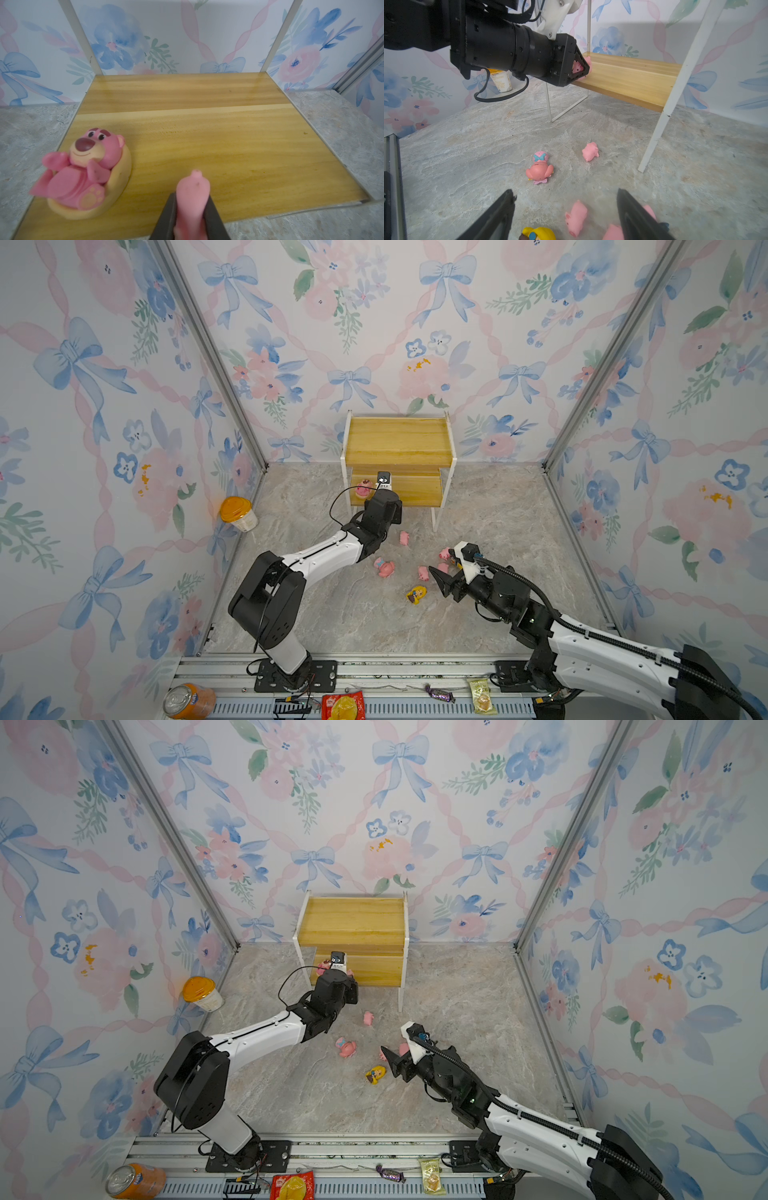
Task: Organize plastic toys on shelves
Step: Place the plastic toy on the shelf.
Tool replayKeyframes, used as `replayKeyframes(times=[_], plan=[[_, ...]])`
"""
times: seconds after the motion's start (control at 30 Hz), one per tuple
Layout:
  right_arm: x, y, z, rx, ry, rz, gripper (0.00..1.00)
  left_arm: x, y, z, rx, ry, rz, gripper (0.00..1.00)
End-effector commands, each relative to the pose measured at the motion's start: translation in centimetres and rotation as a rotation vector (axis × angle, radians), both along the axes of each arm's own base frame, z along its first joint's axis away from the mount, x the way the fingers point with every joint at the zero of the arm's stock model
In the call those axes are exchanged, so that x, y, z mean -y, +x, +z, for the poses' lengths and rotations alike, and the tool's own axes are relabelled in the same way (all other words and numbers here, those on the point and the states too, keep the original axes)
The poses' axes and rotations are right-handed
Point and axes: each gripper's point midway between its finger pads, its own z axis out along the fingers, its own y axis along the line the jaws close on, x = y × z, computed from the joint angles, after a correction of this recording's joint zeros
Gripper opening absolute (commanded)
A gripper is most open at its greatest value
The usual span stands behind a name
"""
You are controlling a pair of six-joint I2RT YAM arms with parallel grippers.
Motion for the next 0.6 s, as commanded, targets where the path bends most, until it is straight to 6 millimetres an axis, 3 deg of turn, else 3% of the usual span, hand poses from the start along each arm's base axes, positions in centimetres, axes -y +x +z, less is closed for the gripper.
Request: replayKeyframes(times=[0.0,0.57], plan=[[-0.13,0.06,0.22,0.014,-0.009,-0.004,0.79,-0.34,0.72,-0.01,-0.005,0.015,0.023,0.20],[-0.35,-0.37,0.43,0.010,0.003,0.016,0.79,-0.64,1.41,0.41,-0.019,-0.014,0.073,0.21]])
